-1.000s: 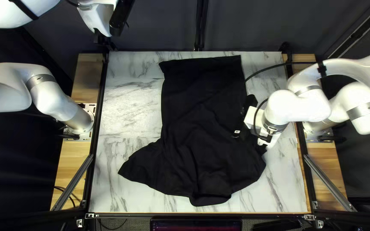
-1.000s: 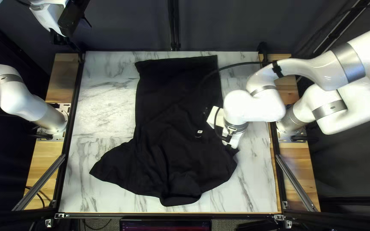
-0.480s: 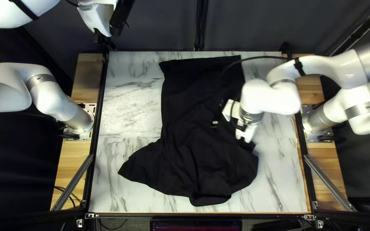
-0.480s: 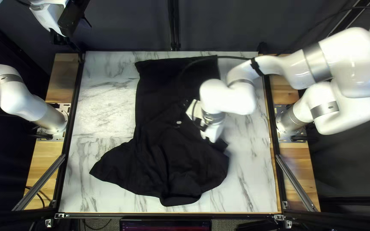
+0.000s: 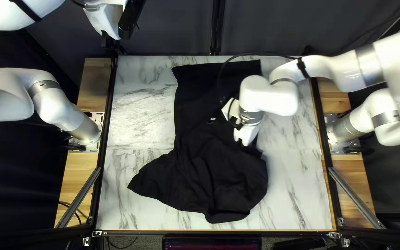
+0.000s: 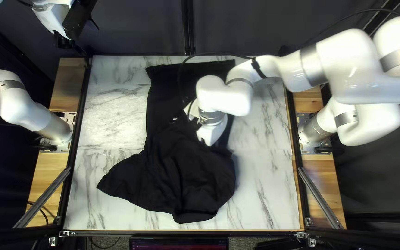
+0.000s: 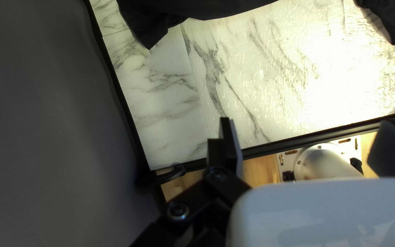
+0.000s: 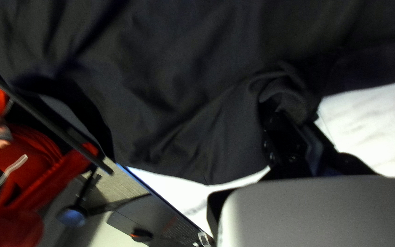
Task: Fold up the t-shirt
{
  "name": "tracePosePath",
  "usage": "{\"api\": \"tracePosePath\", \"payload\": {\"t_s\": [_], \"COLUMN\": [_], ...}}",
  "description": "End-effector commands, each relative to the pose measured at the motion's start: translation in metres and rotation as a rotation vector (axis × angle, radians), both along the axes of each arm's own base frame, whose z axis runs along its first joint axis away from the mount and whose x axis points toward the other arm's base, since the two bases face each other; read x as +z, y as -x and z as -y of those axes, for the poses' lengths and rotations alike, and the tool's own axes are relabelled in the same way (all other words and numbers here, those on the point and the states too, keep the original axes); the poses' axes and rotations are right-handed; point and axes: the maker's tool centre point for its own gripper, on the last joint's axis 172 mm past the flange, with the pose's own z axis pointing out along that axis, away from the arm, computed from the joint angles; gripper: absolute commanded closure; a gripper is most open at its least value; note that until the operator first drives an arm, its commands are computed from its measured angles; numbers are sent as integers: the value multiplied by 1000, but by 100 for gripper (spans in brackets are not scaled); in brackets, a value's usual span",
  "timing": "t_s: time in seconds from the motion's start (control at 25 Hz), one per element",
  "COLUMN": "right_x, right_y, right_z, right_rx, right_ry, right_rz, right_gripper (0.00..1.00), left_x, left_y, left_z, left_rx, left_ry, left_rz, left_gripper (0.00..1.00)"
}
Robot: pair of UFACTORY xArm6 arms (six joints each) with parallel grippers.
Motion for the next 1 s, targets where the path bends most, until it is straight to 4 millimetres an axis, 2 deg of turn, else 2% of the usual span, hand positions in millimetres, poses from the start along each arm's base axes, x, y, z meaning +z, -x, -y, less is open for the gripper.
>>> {"api": "tracePosePath", "payload": {"t_s": [0.04, 0.08, 0.12, 0.16, 0.2, 0.28, 0.4, 0.44, 0.56, 0.64, 0.88, 1.0], "right_x": [11, 14, 17, 19, 19, 15, 2, -1, -15, -20, -17, -21], "right_y": [35, 45, 69, 81, 102, 131, 156, 158, 153, 142, 97, 78], "right_z": [-30, -36, -50, -55, -66, -81, -100, -102, -107, -106, -102, -97], "right_rx": [43, 55, 68, 68, 65, 51, 37, 38, 48, 53, 28, 8], "right_ry": [61, 73, 84, 90, 97, 103, 95, 90, 45, 17, -25, -36], "right_rz": [38, 47, 60, 65, 73, 83, 105, 112, 150, 171, 220, 229], "right_gripper": [0, 0, 0, 0, 0, 0, 0, 0, 0, 0, 0, 0], "left_x": [0, 0, 0, 0, 0, 0, 0, 0, 0, 0, 0, 0], "left_y": [0, 0, 0, 0, 0, 0, 0, 0, 0, 0, 0, 0], "left_z": [0, 0, 0, 0, 0, 0, 0, 0, 0, 0, 0, 0], "left_rx": [0, 0, 0, 0, 0, 0, 0, 0, 0, 0, 0, 0], "left_ry": [0, 0, 0, 0, 0, 0, 0, 0, 0, 0, 0, 0], "left_rz": [0, 0, 0, 0, 0, 0, 0, 0, 0, 0, 0, 0], "left_gripper": [0, 0, 0, 0, 0, 0, 0, 0, 0, 0, 0, 0]}}
